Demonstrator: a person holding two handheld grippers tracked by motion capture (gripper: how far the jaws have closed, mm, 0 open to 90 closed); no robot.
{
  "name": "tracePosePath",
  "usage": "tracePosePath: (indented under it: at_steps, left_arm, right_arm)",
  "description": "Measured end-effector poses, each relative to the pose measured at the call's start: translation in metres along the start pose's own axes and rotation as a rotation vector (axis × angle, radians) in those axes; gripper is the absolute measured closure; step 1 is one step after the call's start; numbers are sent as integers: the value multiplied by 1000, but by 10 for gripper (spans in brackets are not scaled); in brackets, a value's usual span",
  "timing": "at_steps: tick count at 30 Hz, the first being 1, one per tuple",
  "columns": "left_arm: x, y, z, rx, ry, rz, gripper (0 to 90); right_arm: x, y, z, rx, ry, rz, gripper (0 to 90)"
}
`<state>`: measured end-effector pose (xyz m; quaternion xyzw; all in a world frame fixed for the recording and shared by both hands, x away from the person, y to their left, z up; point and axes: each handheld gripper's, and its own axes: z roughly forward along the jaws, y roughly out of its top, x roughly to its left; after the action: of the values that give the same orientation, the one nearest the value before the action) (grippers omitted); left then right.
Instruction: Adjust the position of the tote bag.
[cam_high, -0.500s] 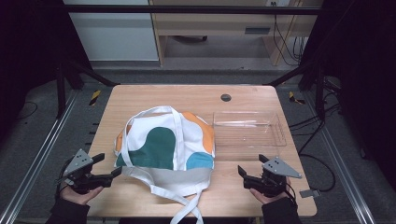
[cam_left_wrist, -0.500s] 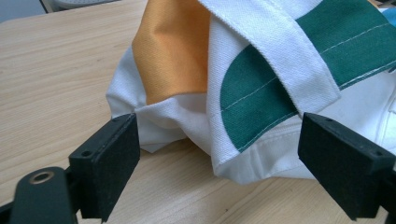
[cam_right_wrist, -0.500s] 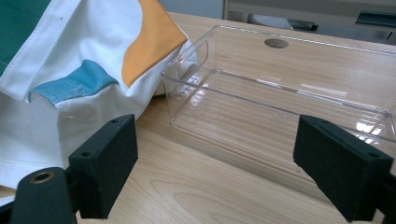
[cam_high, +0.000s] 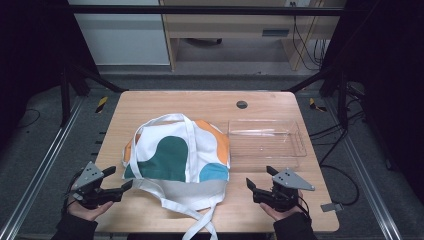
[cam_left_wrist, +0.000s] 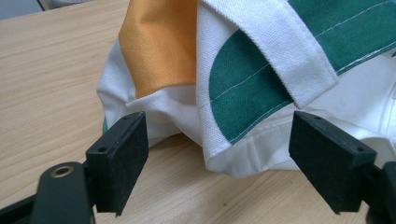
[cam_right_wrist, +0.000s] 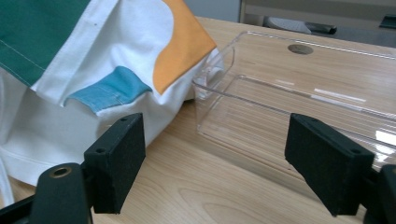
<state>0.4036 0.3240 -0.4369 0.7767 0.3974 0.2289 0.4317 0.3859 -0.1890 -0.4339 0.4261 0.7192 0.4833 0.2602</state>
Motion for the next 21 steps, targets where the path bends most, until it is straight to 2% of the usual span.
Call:
tracePosePath:
  at_steps: [21]
  left_arm:
    - [-2, -5, 6, 31, -4, 6, 285]
  right_arm:
    - [35, 15, 17, -10, 103, -33, 292]
